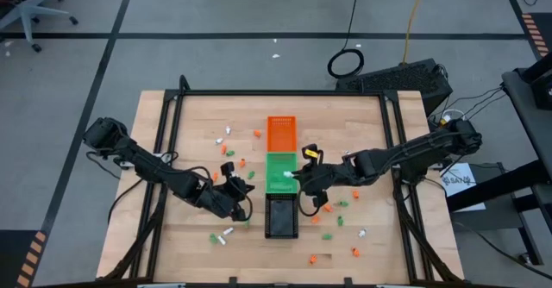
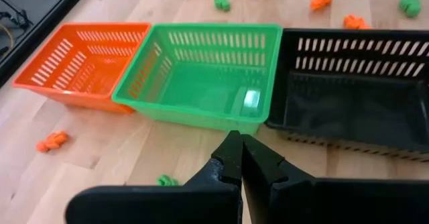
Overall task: Sort Halloween decoration
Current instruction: Put the white skeleton toy into the orange bin
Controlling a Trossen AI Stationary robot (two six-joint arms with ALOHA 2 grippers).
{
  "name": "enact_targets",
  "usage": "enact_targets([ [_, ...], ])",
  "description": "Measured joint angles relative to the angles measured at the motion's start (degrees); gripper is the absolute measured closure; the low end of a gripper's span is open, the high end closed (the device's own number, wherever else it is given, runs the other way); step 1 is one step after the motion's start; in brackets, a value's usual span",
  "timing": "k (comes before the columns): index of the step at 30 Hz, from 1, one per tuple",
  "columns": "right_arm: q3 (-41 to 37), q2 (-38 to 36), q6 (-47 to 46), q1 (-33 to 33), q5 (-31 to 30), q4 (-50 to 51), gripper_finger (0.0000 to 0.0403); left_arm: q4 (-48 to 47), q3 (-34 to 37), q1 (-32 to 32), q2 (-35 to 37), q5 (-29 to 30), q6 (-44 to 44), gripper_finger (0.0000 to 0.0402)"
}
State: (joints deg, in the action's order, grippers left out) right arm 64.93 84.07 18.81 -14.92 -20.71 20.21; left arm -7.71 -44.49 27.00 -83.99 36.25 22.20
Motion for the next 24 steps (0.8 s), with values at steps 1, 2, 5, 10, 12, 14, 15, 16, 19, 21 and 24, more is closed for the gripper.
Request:
enact_targets([
  [1, 0.0, 0.0, -0.2, 0.0, 0.0, 0.0, 0.0401, -0.3, 0.0, 0.0, 0.0, 0.0, 0.0, 0.0394],
  [2, 0.0, 0.0, -0.6, 0.0, 0.0, 0.0, 0.0401, -0.7, 0.0, 0.0, 0.0, 0.0, 0.0, 0.0394],
  [5, 0.0, 0.0, -1.9, 0.0, 0.0, 0.4, 0.0401, -1.4, 0.0, -0.3, 0.0, 0.2, 0.0, 0.0394],
  [10, 0.0, 0.0, -2.9, 0.0, 0.0, 1.9, 0.0400, -2.0, 0.0, -1.7, 0.0, 0.7, -0.1, 0.0394],
  [12, 0.0, 0.0, -2.5, 0.0, 0.0, 1.9, 0.0398, -2.1, 0.0, -2.4, 0.0, 0.7, -0.4, 0.0394],
  [14, 0.0, 0.0, -1.4, 0.2, 0.1, 1.9, 0.0394, -2.3, 0.0, -3.1, 0.0, 0.7, -1.1, 0.0394],
  [15, 0.0, 0.0, -0.9, 0.3, 0.1, 1.9, 0.0393, -2.3, 0.0, -3.5, 0.0, 0.7, -1.8, 0.0394],
  [16, 0.0, 0.0, -0.3, 0.6, 0.1, 1.9, 0.0392, -2.1, 0.2, -4.0, 0.0, 0.4, -2.6, 0.0394],
  [19, 0.0, 0.0, 1.5, 1.9, 0.1, 1.7, 0.0390, -2.1, 1.9, -6.0, 0.0, -0.4, -3.4, 0.0394],
  [21, 0.0, 0.0, 2.6, 2.9, 0.1, 1.4, 0.0390, -1.9, 3.5, -7.8, 0.4, -1.9, -3.1, 0.0394],
  [24, 0.0, 0.0, 3.2, 5.0, 1.6, 1.3, 0.0390, 0.6, 6.0, -10.0, 0.4, -5.1, -2.6, 0.0394],
])
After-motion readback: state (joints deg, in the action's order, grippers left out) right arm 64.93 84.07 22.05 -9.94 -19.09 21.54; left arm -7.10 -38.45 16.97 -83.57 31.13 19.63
